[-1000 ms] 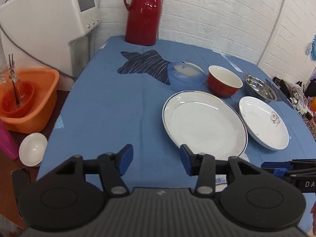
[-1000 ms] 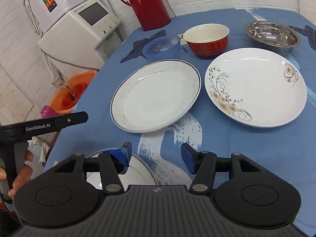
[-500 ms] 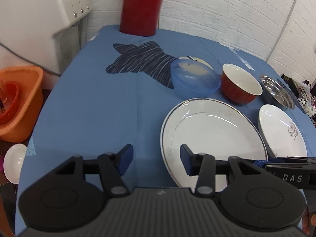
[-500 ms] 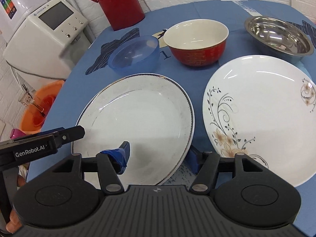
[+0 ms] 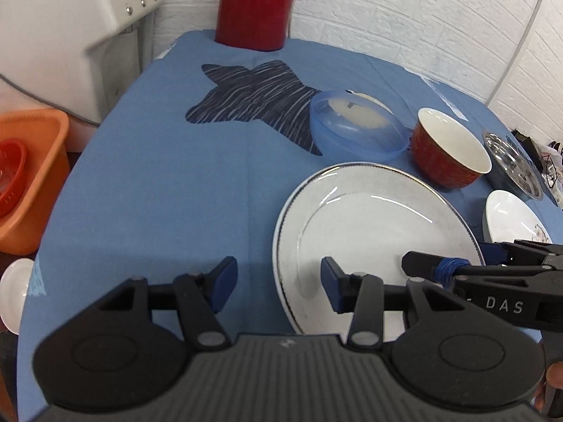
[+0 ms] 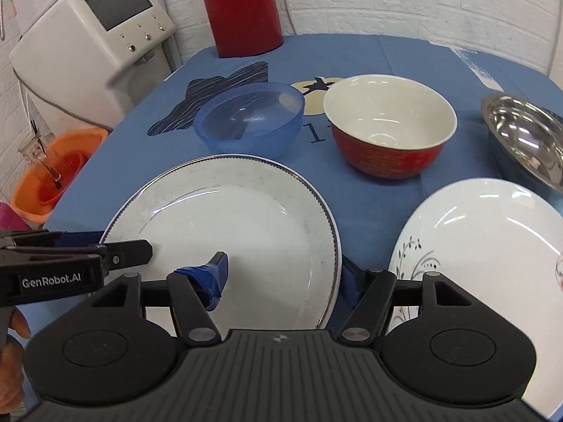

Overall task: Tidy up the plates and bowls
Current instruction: 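Lift and carry the gold-rimmed plate with both tools toward the plain white plate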

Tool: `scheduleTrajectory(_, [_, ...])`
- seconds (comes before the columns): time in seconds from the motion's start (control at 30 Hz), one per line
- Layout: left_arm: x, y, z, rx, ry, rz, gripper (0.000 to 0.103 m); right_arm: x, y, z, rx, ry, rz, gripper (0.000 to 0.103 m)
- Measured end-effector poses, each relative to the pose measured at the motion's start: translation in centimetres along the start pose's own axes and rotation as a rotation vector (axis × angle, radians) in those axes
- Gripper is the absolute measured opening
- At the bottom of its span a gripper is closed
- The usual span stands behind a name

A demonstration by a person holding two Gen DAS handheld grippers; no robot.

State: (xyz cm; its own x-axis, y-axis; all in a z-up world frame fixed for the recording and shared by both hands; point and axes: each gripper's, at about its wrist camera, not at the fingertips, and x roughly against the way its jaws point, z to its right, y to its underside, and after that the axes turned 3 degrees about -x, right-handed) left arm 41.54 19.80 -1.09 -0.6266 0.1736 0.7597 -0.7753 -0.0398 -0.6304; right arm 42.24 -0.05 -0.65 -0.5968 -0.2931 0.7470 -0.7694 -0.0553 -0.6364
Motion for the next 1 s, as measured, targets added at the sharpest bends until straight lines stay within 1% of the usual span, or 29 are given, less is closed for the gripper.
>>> scheduleTrajectory(0.13, [0.0,0.3,0.2,-0.019,-0.008,0.011,0.045,0.1,0.5,-0.1,0.078,-0.006,0.013,0.054])
scheduleTrajectory(0.27, [-0.1,0.4,1.1,-0.05,-0.034,0.013,0.045,0.0,0.4,-0.4,0.076,0.007,0.013,0.056])
scheduleTrajectory(0.3, [-0.2,0.5,1.4,-0.061,-0.041,0.016,0.045,0.0,0.4,-0.3,0.079,0.003,0.012,0.054])
scheduleTrajectory(0.33, [-0.2,0.6,1.5,-0.057,-0.032,0.017,0.045,0.2,0.5,-0.2,0.082,0.002,0.016,0.051])
scheduleTrajectory(0.37, [-0.2,0.6,1.7,-0.061,-0.018,0.015,0.042,0.3,0.5,0.1,0.081,-0.005,0.021,0.046])
scheduleTrajectory(0.4, [-0.1,0.7,1.9,-0.075,-0.012,0.018,0.032,0.4,0.6,0.3,0.082,-0.012,0.029,0.037])
scheduleTrajectory(0.43, [-0.1,0.6,2.1,-0.078,-0.022,0.016,0.032,0.5,0.7,0.6,0.075,-0.013,0.036,0.032])
scheduleTrajectory(0.47, [-0.1,0.6,2.1,-0.07,-0.028,0.014,0.029,0.6,0.7,0.9,0.066,-0.017,0.04,0.026])
scheduleTrajectory(0.5, [0.0,0.5,1.9,-0.06,-0.034,0.015,0.024,0.7,0.7,1.0,0.069,-0.018,0.038,0.023])
scheduleTrajectory(0.6, [0.2,0.5,1.1,-0.026,-0.007,0.002,0.017,0.7,0.8,1.1,0.06,-0.027,0.032,0.022])
scheduleTrajectory(0.63, [0.4,0.6,1.1,-0.029,-0.006,-0.001,0.017,0.8,0.9,1.2,0.042,-0.04,0.03,0.022])
scheduleTrajectory(0.7, [0.9,1.0,1.0,-0.027,-0.016,-0.003,0.017,1.2,1.2,1.7,-0.03,-0.097,0.02,0.022])
scheduleTrajectory(0.73, [1.1,1.3,0.9,-0.028,-0.016,-0.002,0.016,1.4,1.5,1.7,-0.042,-0.109,0.016,0.023])
scheduleTrajectory(0.83, [1.9,1.9,1.0,-0.03,-0.015,-0.008,0.015,2.1,2.3,0.9,-0.044,-0.114,0.009,0.026])
scheduleTrajectory(0.9, [2.3,2.1,1.2,-0.038,-0.023,-0.009,0.015,2.5,2.6,0.8,-0.069,-0.119,0.003,0.028])
scheduleTrajectory(1.0, [3.4,1.9,1.5,-0.047,-0.039,0.016,0.013,3.0,2.8,0.9,-0.119,-0.146,-0.011,0.029])
